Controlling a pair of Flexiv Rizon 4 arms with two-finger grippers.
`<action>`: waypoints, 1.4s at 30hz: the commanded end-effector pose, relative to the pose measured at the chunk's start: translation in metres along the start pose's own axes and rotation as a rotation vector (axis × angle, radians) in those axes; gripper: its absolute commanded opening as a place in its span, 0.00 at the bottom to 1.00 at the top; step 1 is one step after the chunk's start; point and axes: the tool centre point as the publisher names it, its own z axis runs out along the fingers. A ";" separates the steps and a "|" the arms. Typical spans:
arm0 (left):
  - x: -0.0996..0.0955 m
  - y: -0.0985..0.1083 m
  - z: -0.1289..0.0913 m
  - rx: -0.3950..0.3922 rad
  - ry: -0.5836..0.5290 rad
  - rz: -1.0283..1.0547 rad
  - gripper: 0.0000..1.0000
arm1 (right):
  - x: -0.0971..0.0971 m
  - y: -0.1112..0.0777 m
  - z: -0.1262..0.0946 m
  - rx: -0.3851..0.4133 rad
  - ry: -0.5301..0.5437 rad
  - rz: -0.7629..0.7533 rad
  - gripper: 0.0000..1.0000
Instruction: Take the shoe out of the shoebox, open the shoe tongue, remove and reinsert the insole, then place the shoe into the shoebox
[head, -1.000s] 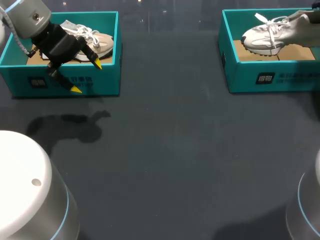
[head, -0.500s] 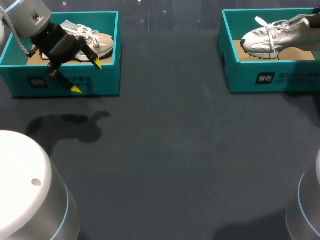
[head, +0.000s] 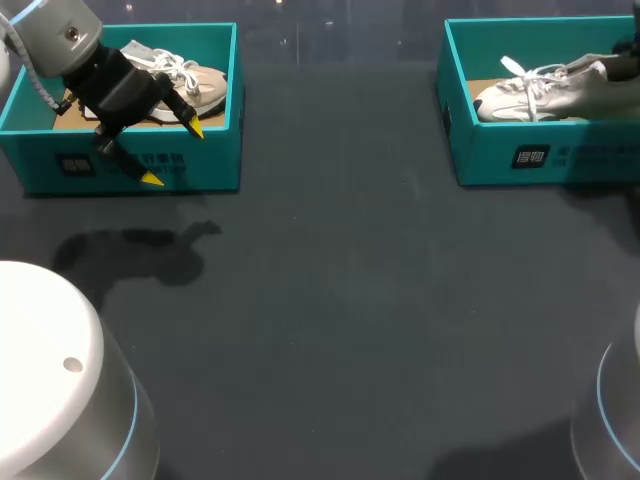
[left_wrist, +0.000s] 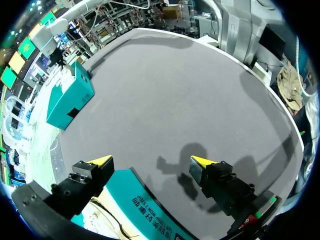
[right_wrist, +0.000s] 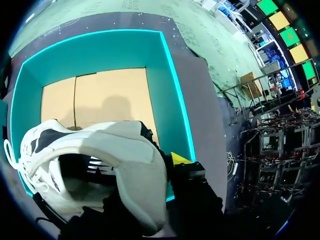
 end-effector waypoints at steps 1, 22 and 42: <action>0.000 0.000 0.000 -0.003 0.001 0.001 1.00 | 0.004 -0.007 0.012 0.002 0.000 0.008 0.00; 0.000 0.000 0.000 -0.003 0.001 0.001 1.00 | 0.024 -0.017 0.069 0.058 0.049 0.017 0.00; 0.000 0.000 0.000 -0.003 0.001 0.001 1.00 | 0.026 -0.022 0.077 0.090 0.081 0.011 0.31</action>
